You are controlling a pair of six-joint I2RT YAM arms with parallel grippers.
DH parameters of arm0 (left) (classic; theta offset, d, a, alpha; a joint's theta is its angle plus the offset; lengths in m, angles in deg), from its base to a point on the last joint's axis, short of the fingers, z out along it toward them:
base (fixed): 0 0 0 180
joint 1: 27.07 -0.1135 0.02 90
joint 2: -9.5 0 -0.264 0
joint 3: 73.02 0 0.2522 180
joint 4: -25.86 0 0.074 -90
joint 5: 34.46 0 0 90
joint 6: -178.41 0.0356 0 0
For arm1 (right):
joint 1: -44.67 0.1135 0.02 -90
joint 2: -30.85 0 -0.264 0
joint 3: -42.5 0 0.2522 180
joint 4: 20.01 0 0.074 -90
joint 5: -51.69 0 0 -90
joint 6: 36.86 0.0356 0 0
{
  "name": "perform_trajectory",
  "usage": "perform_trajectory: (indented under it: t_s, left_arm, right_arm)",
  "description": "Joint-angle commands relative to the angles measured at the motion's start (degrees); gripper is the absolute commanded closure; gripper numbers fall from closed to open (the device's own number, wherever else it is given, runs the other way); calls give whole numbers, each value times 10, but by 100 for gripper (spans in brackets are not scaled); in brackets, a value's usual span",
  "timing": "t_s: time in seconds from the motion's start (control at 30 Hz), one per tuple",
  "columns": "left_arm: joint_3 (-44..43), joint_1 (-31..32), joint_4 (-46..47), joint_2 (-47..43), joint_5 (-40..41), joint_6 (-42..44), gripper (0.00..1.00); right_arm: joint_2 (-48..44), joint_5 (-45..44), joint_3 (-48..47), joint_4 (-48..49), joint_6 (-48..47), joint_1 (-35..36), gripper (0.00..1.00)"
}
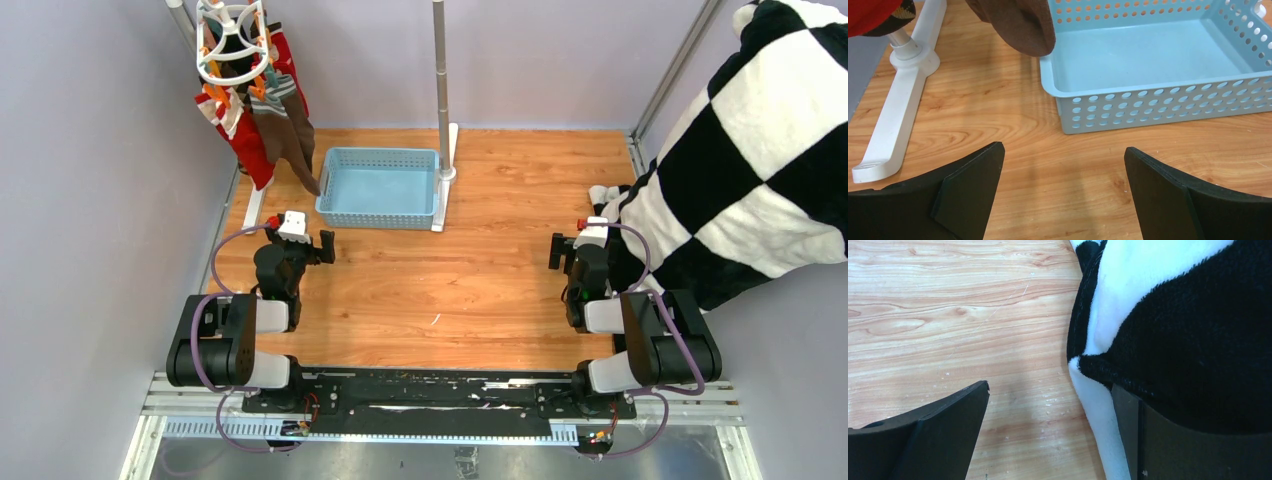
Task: Remove the socks clipped to the hanger
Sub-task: Move the bin to the center of the board.
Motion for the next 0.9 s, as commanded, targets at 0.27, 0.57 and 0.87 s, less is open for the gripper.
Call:
perform_trajectory:
  t_s: [0.27, 0.57, 0.87]
  left_arm:
    - [-2, 3, 8, -1, 0, 7, 0]
    - [-159, -27, -371, -90, -58, 37, 0]
    - [-318, -79, -692, -119, -194, 68, 0]
  right_arm:
    - [-30, -22, -24, -7, -22, 10, 0]
    - [-102, 58, -345, -596, 306, 31, 0]
    - [32, 143, -482, -657, 273, 180, 0]
